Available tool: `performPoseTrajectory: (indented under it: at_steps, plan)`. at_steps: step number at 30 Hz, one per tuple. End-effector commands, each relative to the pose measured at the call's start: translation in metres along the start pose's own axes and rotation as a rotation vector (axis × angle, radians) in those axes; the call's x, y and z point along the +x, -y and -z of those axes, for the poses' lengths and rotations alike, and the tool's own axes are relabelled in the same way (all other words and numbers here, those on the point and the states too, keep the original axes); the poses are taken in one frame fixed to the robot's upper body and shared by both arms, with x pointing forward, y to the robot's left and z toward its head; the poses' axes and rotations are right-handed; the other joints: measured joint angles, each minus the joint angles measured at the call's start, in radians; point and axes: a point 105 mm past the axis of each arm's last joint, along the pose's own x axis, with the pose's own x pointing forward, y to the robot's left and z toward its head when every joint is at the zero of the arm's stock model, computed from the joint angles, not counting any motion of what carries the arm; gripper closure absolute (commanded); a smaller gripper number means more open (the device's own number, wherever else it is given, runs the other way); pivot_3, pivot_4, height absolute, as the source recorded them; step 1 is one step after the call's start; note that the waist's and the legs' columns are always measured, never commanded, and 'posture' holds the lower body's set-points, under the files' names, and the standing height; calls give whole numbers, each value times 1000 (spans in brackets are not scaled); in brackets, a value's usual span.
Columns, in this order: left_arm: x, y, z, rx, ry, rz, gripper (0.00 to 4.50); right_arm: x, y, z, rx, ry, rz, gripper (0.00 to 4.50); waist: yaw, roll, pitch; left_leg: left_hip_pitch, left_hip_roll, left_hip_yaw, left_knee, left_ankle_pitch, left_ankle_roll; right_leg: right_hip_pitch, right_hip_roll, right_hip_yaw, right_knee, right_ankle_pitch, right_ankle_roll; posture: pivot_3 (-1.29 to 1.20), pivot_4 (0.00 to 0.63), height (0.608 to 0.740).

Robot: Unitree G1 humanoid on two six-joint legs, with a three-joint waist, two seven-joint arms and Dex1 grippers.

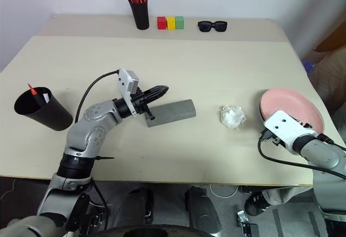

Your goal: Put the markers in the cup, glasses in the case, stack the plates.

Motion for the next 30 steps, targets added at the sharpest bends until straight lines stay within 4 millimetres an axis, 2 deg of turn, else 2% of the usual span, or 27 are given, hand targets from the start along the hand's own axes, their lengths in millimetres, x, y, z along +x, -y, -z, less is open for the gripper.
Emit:
performPoseTrajectory:
  at_steps: [1, 3, 6, 9, 14, 18, 21, 27, 28, 30]
  plan:
    - [2, 8, -9, 41, 28, 27, 4500, -8, 19, -23, -52, 97, 59, 471, 0, 0, 0, 0, 0, 0, 0, 0, 0, 0, 0, 0, 0, 0, 0, 0, 150, 740]
    - [3, 9, -8, 41, 27, 30, 4500, -10, 13, -36, -46, 164, 27, 471, 1, 0, 0, 0, 0, 0, 0, 0, 0, 0, 0, 0, 0, 0, 0, 0, 150, 740]
    - [3, 11, -5, 44, 14, 43, 4500, -11, -12, -60, -19, 273, -83, 471, 0, 0, 0, 0, 0, 0, 0, 0, 0, 0, 0, 0, 0, 0, 0, 0, 150, 740]
    - [0, 19, -1, 49, -6, 80, 4500, -4, -30, -71, -57, 304, -121, 471, -2, 0, 0, 0, 0, -1, 0, 0, 0, 0, 0, 0, 0, 0, 0, 0, 150, 740]
    - [-5, 27, 4, 56, -33, 116, 4500, 15, -49, -77, -59, 305, -132, 471, 0, 0, 0, 0, 0, 0, 0, 0, 0, 0, 0, 0, 0, 0, 0, 0, 150, 740]
    - [-7, 28, 7, 67, -49, 110, 4500, 30, -51, -67, -138, 260, -95, 471, 4, 0, 0, 0, 0, 0, 1, 0, 0, 0, 0, 0, 0, 0, 0, 0, 150, 740]
    - [-9, 27, 7, 70, -52, 98, 4500, 35, -48, -60, -186, 235, -71, 1247, 4, 0, 0, 0, 0, 0, 1, 0, 0, 0, 0, 0, 0, 0, 0, 0, 150, 740]
    - [-8, 30, 10, 63, -54, 96, 4500, 31, -38, -57, -200, 235, -42, 4213, 3, 0, 0, 0, 0, 0, 1, 0, 0, 0, 0, 0, 0, 0, 0, 0, 150, 740]
    - [-8, 30, 11, 61, -54, 97, 4500, 30, -35, -58, -201, 237, -27, 4471, 3, 0, 0, 0, 0, 0, 1, 0, 0, 0, 0, 0, 0, 0, 0, 0, 150, 740]
    - [-6, 30, 12, 59, -54, 99, 4500, 25, -25, -61, -206, 248, 24, 4471, 3, 0, 0, 0, 0, 0, 1, 0, 0, 0, 0, 0, 0, 0, 0, 0, 150, 740]
